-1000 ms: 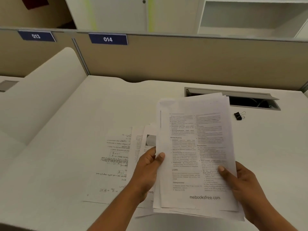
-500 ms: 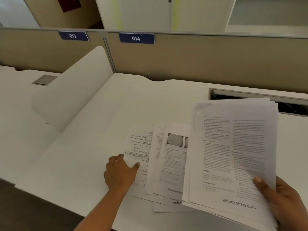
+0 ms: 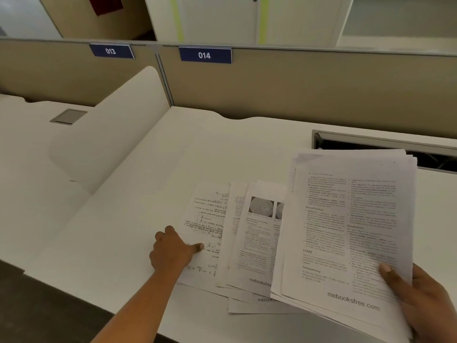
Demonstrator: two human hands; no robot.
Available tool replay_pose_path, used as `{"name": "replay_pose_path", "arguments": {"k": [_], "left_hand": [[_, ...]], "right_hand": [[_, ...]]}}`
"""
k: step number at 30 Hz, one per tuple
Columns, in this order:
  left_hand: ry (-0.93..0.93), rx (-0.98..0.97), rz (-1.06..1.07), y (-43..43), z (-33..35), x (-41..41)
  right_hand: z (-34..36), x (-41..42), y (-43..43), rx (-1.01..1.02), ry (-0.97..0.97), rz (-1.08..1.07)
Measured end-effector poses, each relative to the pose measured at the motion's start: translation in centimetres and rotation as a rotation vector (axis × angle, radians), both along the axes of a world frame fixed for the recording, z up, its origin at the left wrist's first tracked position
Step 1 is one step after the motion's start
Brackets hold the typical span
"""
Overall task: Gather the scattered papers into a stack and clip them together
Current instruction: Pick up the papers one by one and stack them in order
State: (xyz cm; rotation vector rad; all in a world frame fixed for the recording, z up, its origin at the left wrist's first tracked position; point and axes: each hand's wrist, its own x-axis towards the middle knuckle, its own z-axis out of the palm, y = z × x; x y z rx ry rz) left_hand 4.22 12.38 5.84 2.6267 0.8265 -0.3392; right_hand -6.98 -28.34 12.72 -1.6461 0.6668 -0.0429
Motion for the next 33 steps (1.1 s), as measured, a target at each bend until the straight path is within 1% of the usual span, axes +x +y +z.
{"name": "replay_pose_path", "arguments": {"k": [3, 6, 8, 11, 13, 14, 15, 18, 20, 21, 24, 26, 29, 33], "left_hand": [[-0.063, 0.022, -0.019, -0.2, 0.1, 0.0], [-0.154, -0.084, 0.021, -0.1, 0.2, 0.3], [-0.212, -0.158, 0.056, 0.6, 0.4, 0.7], [-0.293, -0.221, 0.076, 2.3, 1.1, 1.5], [-0.361, -0.244, 0.079, 3.4, 2.1, 1.7], [-0.396, -0.254, 0.080, 4.0, 2.7, 1.7], [-0.432, -0.265, 0.087, 4.6, 3.3, 1.6], [-0.520, -0.288, 0.127, 6.2, 5.1, 1.3], [-0.577, -0.314, 0.170, 7.1, 6.2, 1.2], [-0.607, -0.337, 0.198, 7.3, 6.9, 1.1], [-0.694, -0.428, 0.291, 7.5, 9.0, 0.8], [-0.722, -0.522, 0.311, 6.9, 10.5, 0.6], [-0.691, -0.696, 0.306, 4.7, 12.9, -0.1], [-0.671, -0.873, 0.244, 0.6, 14.5, -1.0]], "right_hand": [[0.3, 0.0, 0.1, 0.078, 0.001, -0.016], [1.0, -0.2, 0.4, 0.097, 0.004, 0.028], [1.3, -0.5, 0.2, 0.106, -0.022, -0.019], [1.6, -0.7, 0.2, 0.187, -0.051, 0.000], [1.6, -0.8, 0.0, 0.206, -0.052, 0.019], [1.7, -0.7, 0.0, 0.184, -0.035, 0.033], [1.6, -0.6, 0.0, 0.150, -0.017, 0.003], [1.0, -0.4, -0.5, 0.185, -0.010, -0.033], [0.9, -0.4, -0.5, 0.125, -0.021, -0.035], [0.9, -0.2, -0.4, 0.128, -0.027, -0.028], [1.1, 0.0, 0.0, 0.167, -0.042, -0.022], [0.8, 0.3, -0.2, 0.174, -0.047, -0.033], [0.6, 0.6, 0.0, 0.166, -0.024, -0.021], [0.7, 1.0, 0.5, 0.162, -0.026, -0.038]]}}
